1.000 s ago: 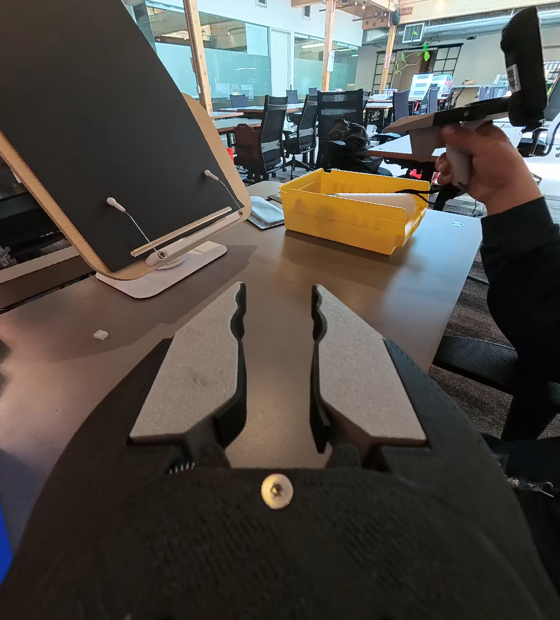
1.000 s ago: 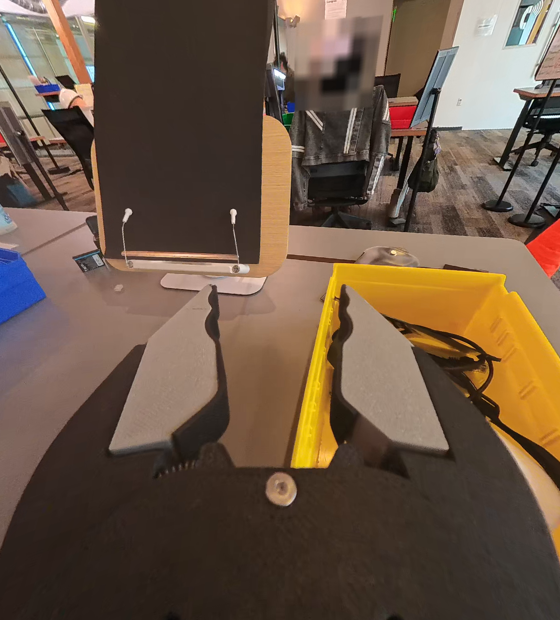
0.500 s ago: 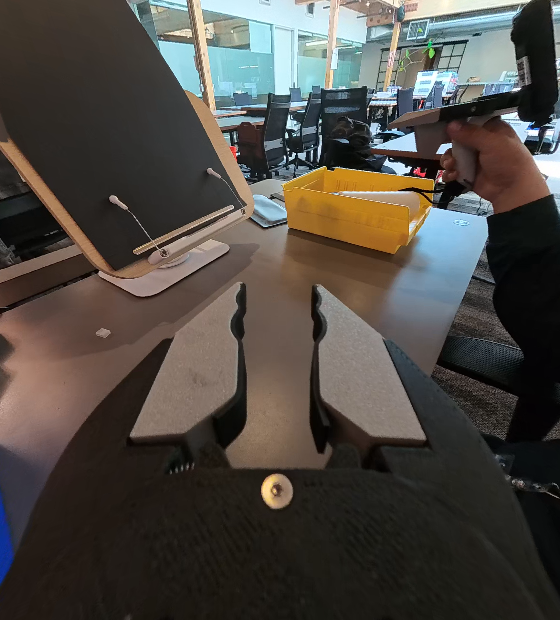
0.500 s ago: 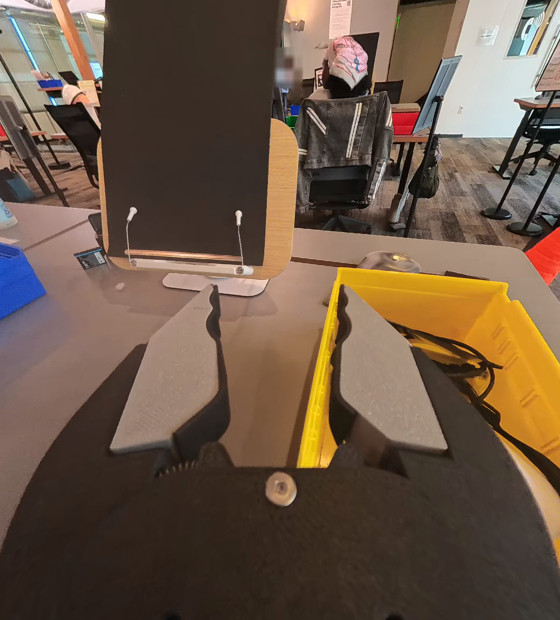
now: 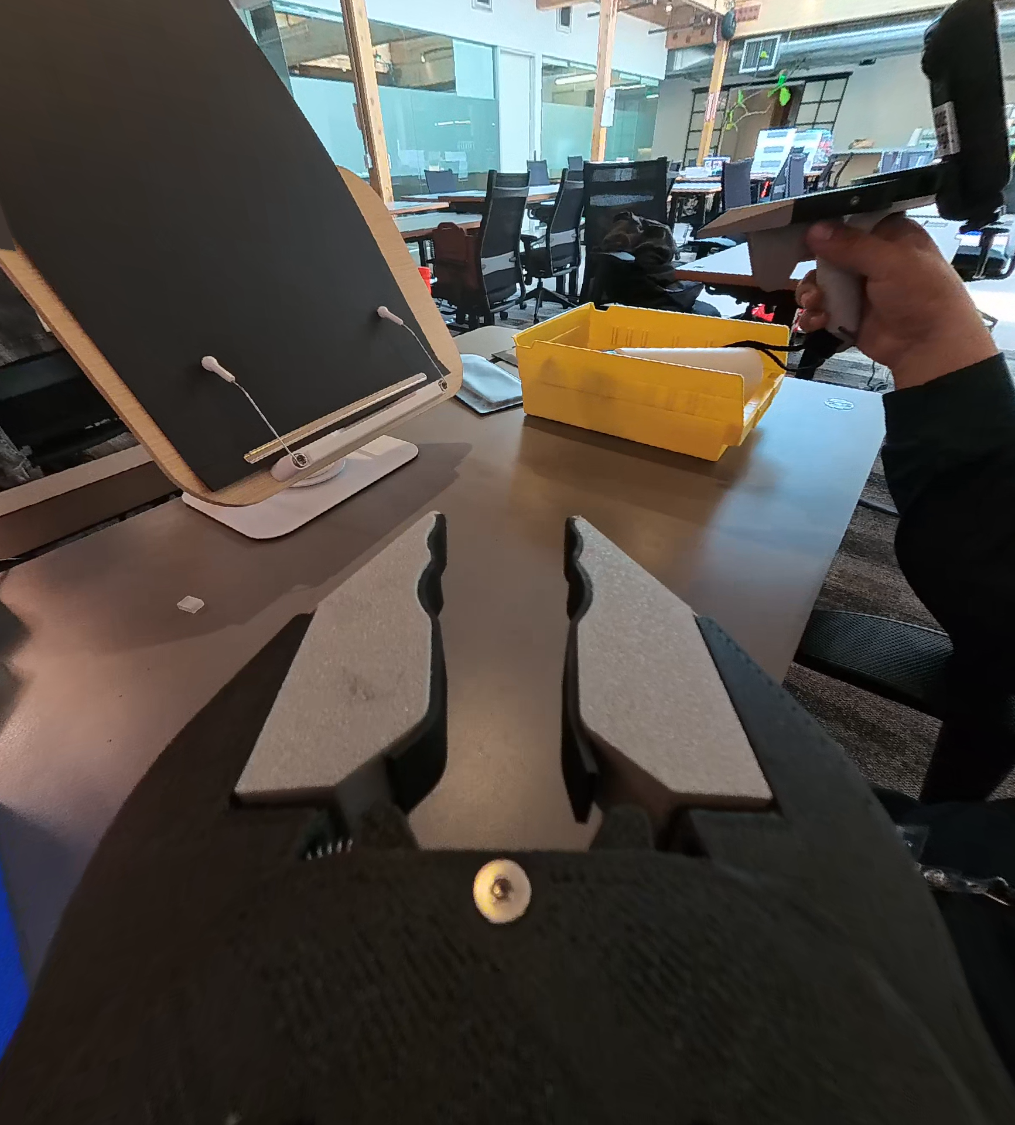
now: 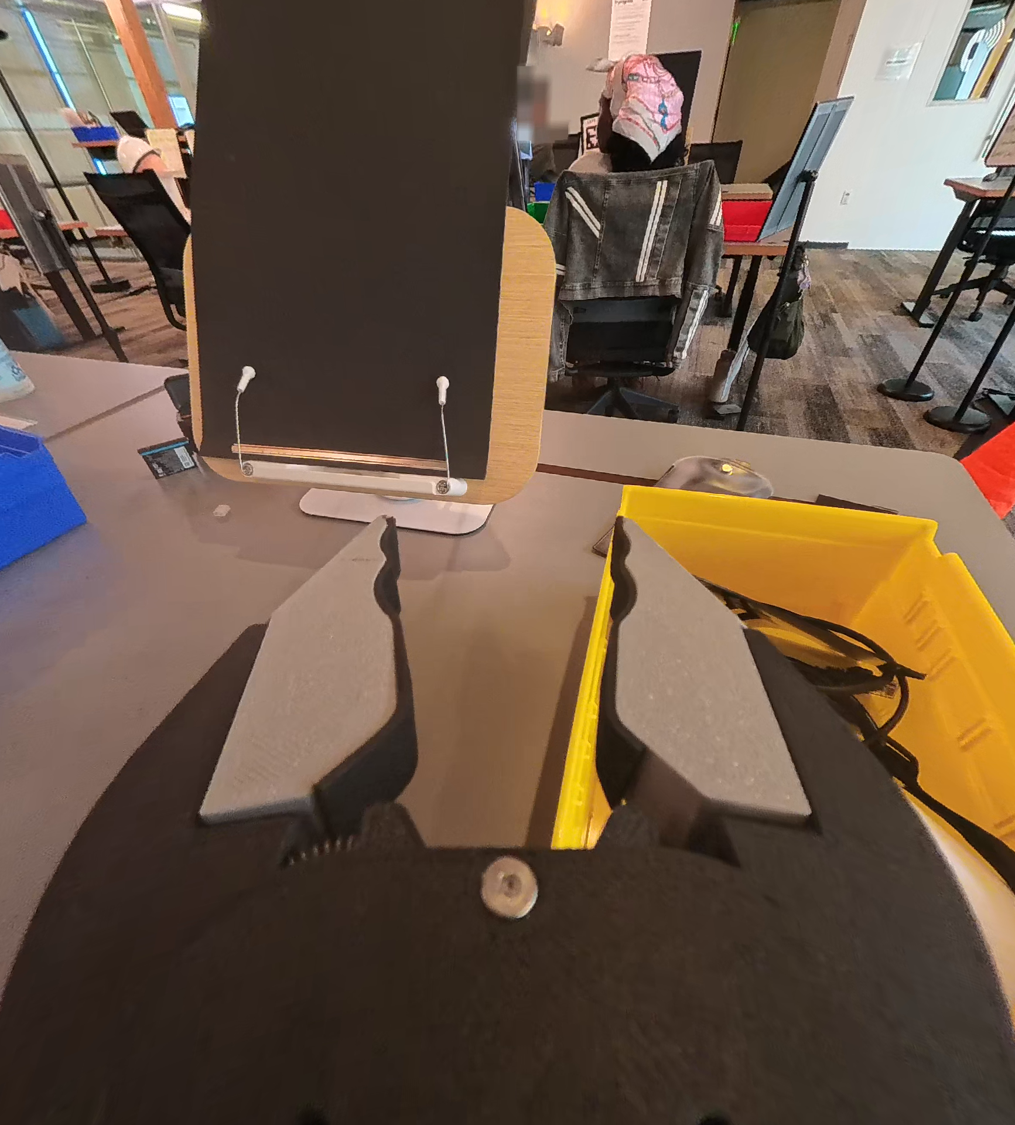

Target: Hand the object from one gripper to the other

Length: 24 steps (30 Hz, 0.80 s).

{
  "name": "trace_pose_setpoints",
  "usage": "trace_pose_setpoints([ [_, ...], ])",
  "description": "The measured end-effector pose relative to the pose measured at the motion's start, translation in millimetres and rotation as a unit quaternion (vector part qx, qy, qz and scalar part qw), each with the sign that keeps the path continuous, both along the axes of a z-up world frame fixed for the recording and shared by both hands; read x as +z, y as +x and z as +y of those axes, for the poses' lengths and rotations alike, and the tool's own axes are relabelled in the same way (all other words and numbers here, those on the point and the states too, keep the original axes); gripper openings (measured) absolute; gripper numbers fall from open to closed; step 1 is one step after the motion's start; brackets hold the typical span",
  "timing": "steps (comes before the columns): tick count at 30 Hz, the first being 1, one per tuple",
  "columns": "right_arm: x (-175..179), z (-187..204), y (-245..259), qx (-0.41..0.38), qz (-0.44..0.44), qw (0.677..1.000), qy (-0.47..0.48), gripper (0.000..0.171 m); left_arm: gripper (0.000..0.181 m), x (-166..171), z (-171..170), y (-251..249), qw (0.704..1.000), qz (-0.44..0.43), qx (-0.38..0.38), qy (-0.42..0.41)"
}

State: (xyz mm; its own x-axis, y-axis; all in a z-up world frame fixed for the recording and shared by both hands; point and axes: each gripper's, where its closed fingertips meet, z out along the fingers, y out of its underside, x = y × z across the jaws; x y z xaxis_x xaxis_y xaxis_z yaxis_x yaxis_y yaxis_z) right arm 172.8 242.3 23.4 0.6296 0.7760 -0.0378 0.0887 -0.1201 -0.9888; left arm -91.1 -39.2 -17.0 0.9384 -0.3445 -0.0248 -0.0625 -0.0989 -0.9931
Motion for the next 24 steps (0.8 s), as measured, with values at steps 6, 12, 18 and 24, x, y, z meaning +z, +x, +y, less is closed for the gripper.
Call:
trace_pose_setpoints([
  [6,-0.4,-1.9,-4.4,0.005,-0.004,1.000,0.002,0.067,0.037,-1.8,0.9,2.4,1.000,0.006,-0.002,-0.002],
  [12,-0.1,-4.7,-8.5,0.009,-0.008,1.000,0.004,0.066,0.037,-1.8,1.6,-2.1,1.000,0.007,0.007,-0.003],
  [18,1.5,-9.3,-14.5,0.018,-0.008,1.000,0.008,0.066,0.037,0.5,1.7,-17.5,0.999,0.008,0.036,0.002],
  [24,-2.0,-11.4,-19.9,0.022,-0.019,1.000,0.008,0.066,0.038,15.7,-6.9,-38.6,0.997,0.017,0.072,0.025],
])
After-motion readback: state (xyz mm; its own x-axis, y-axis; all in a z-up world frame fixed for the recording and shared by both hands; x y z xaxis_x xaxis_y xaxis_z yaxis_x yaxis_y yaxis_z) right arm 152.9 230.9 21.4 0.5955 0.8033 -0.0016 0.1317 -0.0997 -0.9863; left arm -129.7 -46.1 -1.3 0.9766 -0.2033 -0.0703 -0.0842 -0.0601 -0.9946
